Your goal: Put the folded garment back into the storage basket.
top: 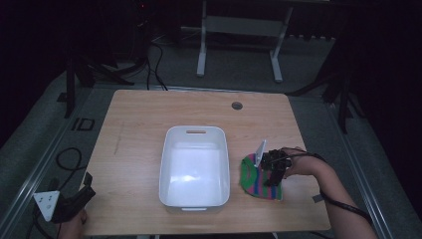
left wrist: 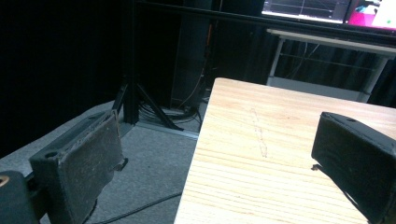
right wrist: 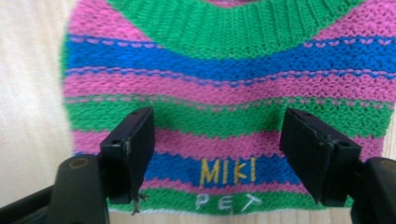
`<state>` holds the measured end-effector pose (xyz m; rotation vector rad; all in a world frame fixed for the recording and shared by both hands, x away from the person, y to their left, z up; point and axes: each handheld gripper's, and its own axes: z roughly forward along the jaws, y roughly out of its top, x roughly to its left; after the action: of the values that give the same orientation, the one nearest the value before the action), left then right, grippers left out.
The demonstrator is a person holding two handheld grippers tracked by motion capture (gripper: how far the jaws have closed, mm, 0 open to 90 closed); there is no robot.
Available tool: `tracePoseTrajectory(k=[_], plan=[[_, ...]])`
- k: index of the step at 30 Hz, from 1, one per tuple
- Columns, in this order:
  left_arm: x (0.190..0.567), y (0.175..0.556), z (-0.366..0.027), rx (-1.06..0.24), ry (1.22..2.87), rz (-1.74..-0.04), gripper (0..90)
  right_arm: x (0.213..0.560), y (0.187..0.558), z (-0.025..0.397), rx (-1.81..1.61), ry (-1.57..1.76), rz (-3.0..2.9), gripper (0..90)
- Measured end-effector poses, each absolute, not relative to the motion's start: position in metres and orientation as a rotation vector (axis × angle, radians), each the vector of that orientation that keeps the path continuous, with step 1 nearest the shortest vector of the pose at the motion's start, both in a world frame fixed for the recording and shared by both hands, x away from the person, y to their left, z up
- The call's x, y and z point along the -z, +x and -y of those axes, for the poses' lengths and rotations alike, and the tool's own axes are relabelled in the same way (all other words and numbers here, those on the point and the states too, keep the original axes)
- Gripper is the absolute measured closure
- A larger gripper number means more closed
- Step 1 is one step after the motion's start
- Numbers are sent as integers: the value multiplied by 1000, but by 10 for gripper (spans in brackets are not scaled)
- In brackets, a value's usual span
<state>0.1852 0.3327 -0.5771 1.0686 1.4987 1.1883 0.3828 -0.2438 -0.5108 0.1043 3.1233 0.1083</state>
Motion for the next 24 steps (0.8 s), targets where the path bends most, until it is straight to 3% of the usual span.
tracePoseTrajectory(k=[11, 14, 17, 20, 24], plan=[[577, 186, -332, -1192, 1073, -1498, 23, 522, 387, 243, -105, 122, -3127, 356], [577, 186, -332, -1193, 1073, -1497, 23, 521, 383, 243, -114, 112, -3128, 477], [577, 186, -332, -1193, 1073, -1500, 23, 519, 381, 244, -134, 124, -3133, 693], [577, 186, -332, -1193, 1071, -1499, 23, 518, 379, 242, -127, 122, -3131, 756], [577, 186, -333, -1191, 1069, -1502, 23, 515, 378, 240, -102, 94, -3136, 771]])
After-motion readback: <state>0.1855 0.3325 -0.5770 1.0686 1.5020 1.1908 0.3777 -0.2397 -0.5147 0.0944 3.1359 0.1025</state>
